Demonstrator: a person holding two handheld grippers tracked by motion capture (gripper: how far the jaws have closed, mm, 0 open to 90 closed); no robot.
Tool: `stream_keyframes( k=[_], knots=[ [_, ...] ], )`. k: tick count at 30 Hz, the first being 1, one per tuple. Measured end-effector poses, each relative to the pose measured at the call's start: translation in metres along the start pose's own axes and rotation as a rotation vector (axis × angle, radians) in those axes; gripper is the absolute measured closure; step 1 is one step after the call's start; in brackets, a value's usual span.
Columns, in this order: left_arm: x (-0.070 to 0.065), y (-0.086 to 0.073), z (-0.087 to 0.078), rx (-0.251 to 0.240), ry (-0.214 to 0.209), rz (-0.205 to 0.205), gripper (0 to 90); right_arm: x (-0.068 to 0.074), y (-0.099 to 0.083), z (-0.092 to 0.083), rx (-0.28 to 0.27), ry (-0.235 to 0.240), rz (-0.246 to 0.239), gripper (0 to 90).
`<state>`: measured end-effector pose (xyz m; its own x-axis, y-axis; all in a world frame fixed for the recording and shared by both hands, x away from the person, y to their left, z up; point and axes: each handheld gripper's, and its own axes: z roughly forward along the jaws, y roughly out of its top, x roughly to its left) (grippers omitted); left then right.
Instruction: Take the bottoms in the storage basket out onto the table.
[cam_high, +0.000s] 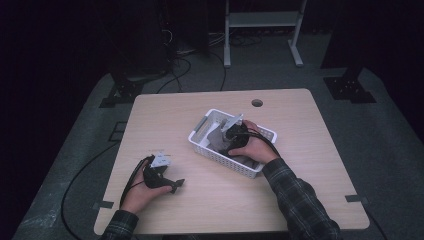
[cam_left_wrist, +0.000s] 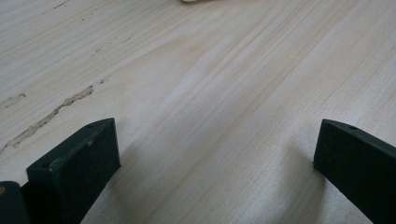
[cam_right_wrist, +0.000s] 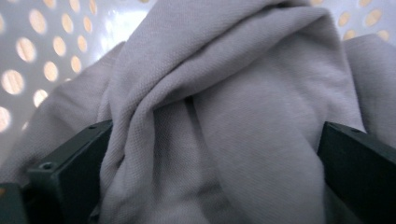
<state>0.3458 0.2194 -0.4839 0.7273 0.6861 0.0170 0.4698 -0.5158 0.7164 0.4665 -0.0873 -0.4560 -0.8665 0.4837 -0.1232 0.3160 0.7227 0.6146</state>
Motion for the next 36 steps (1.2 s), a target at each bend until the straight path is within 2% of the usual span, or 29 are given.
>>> stream_keyframes(
  k=[9, 13, 15, 16, 17, 19, 22, 25, 28, 30, 31, 32, 33, 34, 36],
  knots=[
    [0.0, 0.0, 0.0, 0.0, 0.0, -0.001, 0.0, 0.0, -0.003, 0.008, 0.018, 0.004, -0.012, 0.0],
    [0.0, 0.0, 0.0, 0.0, 0.001, -0.002, 0.0, -0.001, -0.005, 0.009, 0.012, 0.016, 0.011, 0.3],
    [0.0, 0.0, 0.0, 0.0, 0.001, -0.002, 0.0, 0.0, -0.005, 0.007, 0.019, 0.009, 0.014, 7.2],
    [0.0, 0.0, 0.0, 0.0, 0.001, -0.002, 0.0, 0.0, -0.005, 0.007, 0.019, 0.009, 0.014, 7.2],
    [0.0, 0.0, 0.0, 0.0, 0.001, -0.002, 0.0, 0.0, -0.005, 0.005, 0.016, -0.002, 0.005, 14.5],
    [0.0, 0.0, 0.0, 0.0, 0.001, -0.002, 0.0, 0.001, -0.005, 0.004, 0.012, -0.002, 0.012, 17.3],
    [0.0, 0.0, 0.0, 0.0, 0.001, -0.002, 0.0, 0.001, -0.005, 0.002, -0.004, -0.009, 0.003, 32.6],
    [0.0, 0.001, 0.0, 0.004, 0.001, -0.001, 0.0, 0.0, -0.002, 0.0, 0.005, -0.044, 0.014, 48.1],
    [0.0, 0.001, 0.0, 0.004, 0.001, 0.0, 0.0, 0.0, -0.001, 0.0, 0.013, -0.047, 0.028, 51.7],
    [0.0, 0.001, 0.0, 0.004, 0.001, 0.0, 0.0, -0.003, 0.001, -0.002, 0.02, -0.031, 0.065, 55.7],
    [0.0, 0.001, 0.0, 0.004, 0.001, 0.0, 0.0, -0.003, 0.001, -0.002, 0.02, -0.031, 0.065, 55.7],
    [0.0, 0.001, 0.0, 0.004, 0.001, 0.0, 0.0, -0.005, 0.002, -0.003, 0.021, -0.018, 0.096, 57.5],
    [0.0, 0.001, 0.0, 0.004, 0.001, 0.0, 0.0, -0.005, 0.002, -0.003, 0.021, -0.018, 0.096, 57.5],
    [0.0, 0.001, 0.0, 0.005, 0.001, 0.0, 0.0, -0.007, 0.003, -0.004, 0.021, -0.008, 0.122, 58.8],
    [0.0, 0.001, 0.0, 0.004, 0.001, 0.0, 0.0, -0.007, 0.004, -0.006, 0.023, -0.001, 0.14, 60.0]
  ],
)
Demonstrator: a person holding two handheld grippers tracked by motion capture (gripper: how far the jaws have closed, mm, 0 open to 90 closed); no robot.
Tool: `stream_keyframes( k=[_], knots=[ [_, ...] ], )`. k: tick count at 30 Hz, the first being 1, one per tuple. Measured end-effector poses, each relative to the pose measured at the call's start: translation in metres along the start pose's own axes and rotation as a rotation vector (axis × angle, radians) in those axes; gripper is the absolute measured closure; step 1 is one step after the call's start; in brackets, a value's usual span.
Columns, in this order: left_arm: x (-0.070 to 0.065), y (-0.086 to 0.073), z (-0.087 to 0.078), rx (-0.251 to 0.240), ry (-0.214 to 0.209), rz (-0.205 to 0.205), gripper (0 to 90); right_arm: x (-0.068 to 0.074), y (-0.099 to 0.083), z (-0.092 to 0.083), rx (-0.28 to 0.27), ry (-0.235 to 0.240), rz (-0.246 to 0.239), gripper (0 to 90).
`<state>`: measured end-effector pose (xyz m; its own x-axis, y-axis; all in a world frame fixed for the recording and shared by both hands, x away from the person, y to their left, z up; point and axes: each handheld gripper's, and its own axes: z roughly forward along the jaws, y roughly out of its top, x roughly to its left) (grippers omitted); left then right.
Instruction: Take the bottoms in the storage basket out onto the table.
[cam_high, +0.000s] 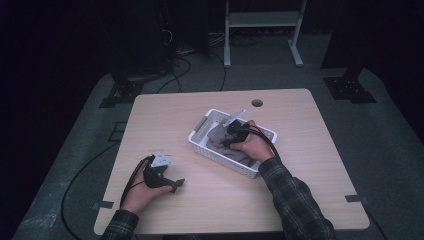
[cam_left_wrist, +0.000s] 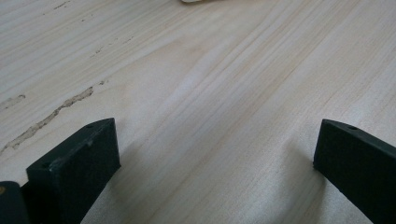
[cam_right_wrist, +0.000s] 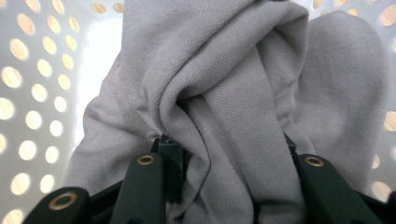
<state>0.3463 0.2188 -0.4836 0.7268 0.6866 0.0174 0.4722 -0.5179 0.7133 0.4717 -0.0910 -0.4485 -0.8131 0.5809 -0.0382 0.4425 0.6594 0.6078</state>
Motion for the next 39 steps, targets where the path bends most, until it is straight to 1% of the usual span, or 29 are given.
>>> stream_keyframes(
  k=[4, 6, 8, 9, 10, 11, 14, 17, 18, 19, 20, 23, 24, 25, 26, 29, 33, 35, 37, 38, 39],
  knots=[
    [0.0, 0.0, 0.0, 0.0, 0.0, 0.0, 0.0, 0.001, 0.001, -0.002, 0.002, 0.0, 0.01, 61.5],
    [0.0, 0.0, 0.0, 0.0, 0.0, 0.0, 0.0, 0.0, 0.002, -0.004, -0.004, 0.006, 0.022, 62.2],
    [0.0, 0.0, 0.0, 0.0, 0.0, 0.0, 0.0, -0.002, 0.002, -0.006, -0.014, 0.023, 0.046, 62.6],
    [0.0, 0.0, 0.0, 0.0, 0.0, 0.0, 0.0, -0.004, 0.002, -0.009, -0.033, 0.054, 0.068, 62.8],
    [0.0, 0.0, 0.0, 0.0, 0.0, 0.0, 0.0, -0.004, 0.002, -0.009, -0.033, 0.054, 0.068, 62.8],
    [0.0, 0.0, 0.0, 0.0, 0.0, 0.0, 0.0, -0.005, 0.003, -0.012, -0.048, 0.071, 0.077, 62.8],
    [0.0, 0.0, 0.0, 0.0, 0.0, 0.0, 0.0, -0.006, 0.003, -0.016, -0.057, 0.08, 0.086, 62.8],
    [0.0, 0.0, 0.0, 0.0, 0.0, 0.0, 0.0, -0.008, 0.003, -0.021, -0.082, 0.092, 0.105, 62.8],
    [0.0, 0.0, 0.0, 0.0, 0.0, 0.0, 0.0, -0.009, 0.003, -0.026, -0.096, 0.097, 0.104, 62.8],
    [0.0, 0.0, 0.0, 0.0, 0.0, 0.0, 0.0, -0.009, 0.003, -0.026, -0.096, 0.097, 0.104, 62.8],
    [0.0, 0.0, 0.0, 0.0, 0.0, 0.0, 0.0, -0.01, 0.003, -0.031, -0.104, 0.098, 0.106, 62.8],
    [0.0, 0.0, 0.0, 0.0, 0.0, 0.0, 0.0, -0.01, 0.004, -0.035, -0.106, 0.096, 0.1, 62.8],
    [0.0, 0.0, 0.0, 0.0, 0.0, 0.0, 0.0, -0.011, 0.005, -0.038, -0.114, 0.096, 0.099, 62.8],
    [0.0, 0.0, 0.0, 0.0, 0.0, 0.0, 0.0, -0.012, 0.007, -0.044, -0.13, 0.1, 0.099, 62.8],
    [0.0, 0.0, 0.0, 0.0, 0.0, 0.0, 0.0, -0.012, 0.007, -0.044, -0.13, 0.1, 0.099, 62.8],
    [0.0, 0.0, 0.0, 0.0, 0.001, 0.002, 0.0, -0.013, 0.01, -0.054, -0.155, 0.106, 0.099, 62.7],
    [0.0, 0.0, 0.0, 0.0, 0.001, 0.002, 0.0, -0.016, 0.01, -0.068, -0.188, 0.107, 0.114, 62.7],
    [0.0, 0.0, 0.0, 0.0, 0.001, 0.002, 0.0, -0.017, 0.01, -0.069, -0.19, 0.109, 0.117, 62.7],
    [0.0, 0.0, 0.0, 0.001, 0.0, 0.001, 0.0, -0.019, 0.008, -0.078, -0.208, 0.108, 0.126, 62.8],
    [0.0, 0.0, 0.0, 0.0, 0.0, 0.001, 0.0, -0.019, 0.008, -0.078, -0.208, 0.108, 0.126, 62.8],
    [0.0, 0.0, 0.0, -0.004, -0.001, -0.004, 0.0, -0.02, 0.008, -0.084, -0.217, 0.106, 0.123, 62.8]
  ],
)
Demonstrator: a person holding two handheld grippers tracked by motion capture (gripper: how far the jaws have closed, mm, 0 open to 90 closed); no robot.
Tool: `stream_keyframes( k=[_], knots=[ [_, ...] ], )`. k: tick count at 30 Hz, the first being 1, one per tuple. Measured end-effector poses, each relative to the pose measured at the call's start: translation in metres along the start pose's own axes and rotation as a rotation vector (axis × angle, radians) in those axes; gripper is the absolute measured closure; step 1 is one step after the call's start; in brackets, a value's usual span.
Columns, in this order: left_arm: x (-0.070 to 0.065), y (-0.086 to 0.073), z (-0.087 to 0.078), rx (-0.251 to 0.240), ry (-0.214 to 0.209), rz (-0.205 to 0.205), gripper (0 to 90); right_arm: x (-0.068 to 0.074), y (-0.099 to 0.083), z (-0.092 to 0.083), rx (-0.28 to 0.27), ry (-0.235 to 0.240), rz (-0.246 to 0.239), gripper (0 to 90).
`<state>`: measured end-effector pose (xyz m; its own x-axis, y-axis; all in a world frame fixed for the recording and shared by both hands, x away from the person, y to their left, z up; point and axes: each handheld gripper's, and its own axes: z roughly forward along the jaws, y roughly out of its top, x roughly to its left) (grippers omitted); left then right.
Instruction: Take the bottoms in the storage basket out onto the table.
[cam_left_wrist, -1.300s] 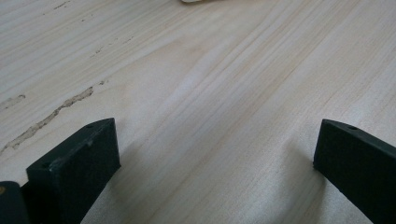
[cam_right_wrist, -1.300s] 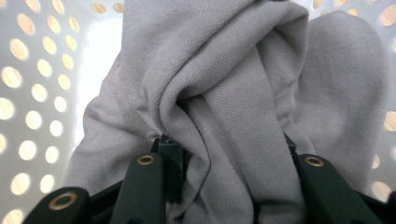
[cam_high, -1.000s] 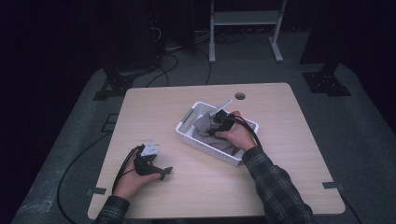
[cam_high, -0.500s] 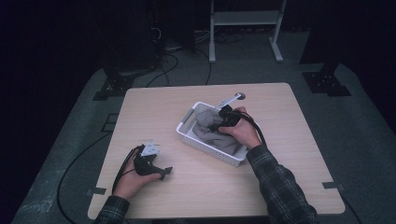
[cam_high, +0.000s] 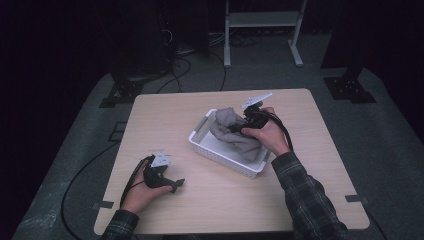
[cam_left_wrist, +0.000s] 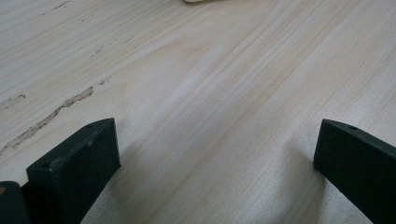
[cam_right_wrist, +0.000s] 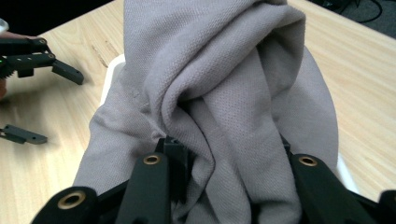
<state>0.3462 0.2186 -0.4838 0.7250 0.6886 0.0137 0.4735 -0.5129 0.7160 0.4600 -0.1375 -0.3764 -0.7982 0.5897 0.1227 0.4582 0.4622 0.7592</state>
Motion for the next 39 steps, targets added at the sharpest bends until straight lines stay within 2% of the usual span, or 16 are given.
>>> stream_keyframes(
  k=[9, 11, 18, 22, 32, 39],
  knots=[
    [0.0, 0.0, 0.0, -0.001, 0.001, 0.0, 0.0, 0.002, 0.009, -0.028, -0.051, -0.017, -0.014, 62.9],
    [0.0, 0.0, 0.0, -0.001, 0.001, 0.0, 0.0, 0.002, 0.01, -0.038, -0.07, -0.017, -0.013, 62.8],
    [0.0, 0.0, 0.0, 0.001, 0.0, 0.0, 0.0, 0.001, 0.01, -0.058, -0.099, -0.034, -0.002, 62.9],
    [0.0, 0.0, 0.0, 0.001, 0.0, 0.0, 0.0, -0.002, 0.009, -0.074, -0.114, -0.061, 0.002, 62.9],
    [0.0, 0.0, 0.0, 0.0, 0.0, 0.0, 0.0, -0.007, 0.005, -0.097, -0.135, -0.103, -0.003, 62.9],
    [0.0, 0.0, 0.0, 0.001, 0.001, 0.003, 0.0, -0.018, -0.007, -0.119, -0.144, -0.158, 0.015, 62.8]
  ],
)
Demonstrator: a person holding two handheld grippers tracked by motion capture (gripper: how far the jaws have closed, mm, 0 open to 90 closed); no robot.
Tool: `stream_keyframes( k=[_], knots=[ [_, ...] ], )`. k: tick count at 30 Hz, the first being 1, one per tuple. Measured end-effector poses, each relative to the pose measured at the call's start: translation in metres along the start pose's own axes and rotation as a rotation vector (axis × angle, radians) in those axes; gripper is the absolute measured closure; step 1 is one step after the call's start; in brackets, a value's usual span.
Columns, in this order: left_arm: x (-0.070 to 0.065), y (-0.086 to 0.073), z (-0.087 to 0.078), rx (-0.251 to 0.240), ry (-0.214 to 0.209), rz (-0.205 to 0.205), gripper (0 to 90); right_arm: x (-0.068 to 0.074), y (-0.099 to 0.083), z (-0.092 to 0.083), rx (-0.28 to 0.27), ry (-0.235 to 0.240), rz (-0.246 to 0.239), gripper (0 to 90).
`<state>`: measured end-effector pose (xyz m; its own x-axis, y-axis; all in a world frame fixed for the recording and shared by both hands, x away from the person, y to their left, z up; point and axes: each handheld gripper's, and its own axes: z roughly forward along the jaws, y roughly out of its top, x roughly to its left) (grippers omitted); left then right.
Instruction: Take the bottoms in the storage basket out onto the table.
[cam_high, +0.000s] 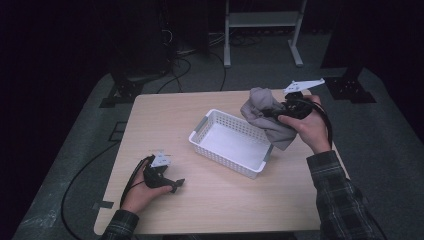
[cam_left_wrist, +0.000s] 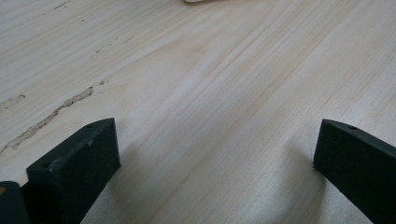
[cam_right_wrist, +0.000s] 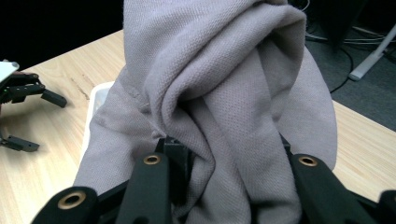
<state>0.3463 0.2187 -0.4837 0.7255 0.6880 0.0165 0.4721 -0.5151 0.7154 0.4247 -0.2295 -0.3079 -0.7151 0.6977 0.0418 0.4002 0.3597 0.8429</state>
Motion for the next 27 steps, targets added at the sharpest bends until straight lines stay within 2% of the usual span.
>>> stream_keyframes(
  k=[11, 16, 27],
  knots=[
    [0.0, 0.0, 0.0, 0.0, -0.001, -0.001, 0.0, -0.021, -0.021, -0.023, 0.003, -0.084, 0.04, 62.7],
    [0.0, 0.0, 0.0, 0.002, -0.001, 0.001, 0.0, -0.032, -0.035, -0.031, 0.013, -0.148, 0.055, 62.7],
    [0.0, 0.0, 0.0, 0.001, 0.0, 0.0, 0.0, -0.046, -0.068, -0.028, 0.038, -0.2, 0.097, 62.6]
  ],
)
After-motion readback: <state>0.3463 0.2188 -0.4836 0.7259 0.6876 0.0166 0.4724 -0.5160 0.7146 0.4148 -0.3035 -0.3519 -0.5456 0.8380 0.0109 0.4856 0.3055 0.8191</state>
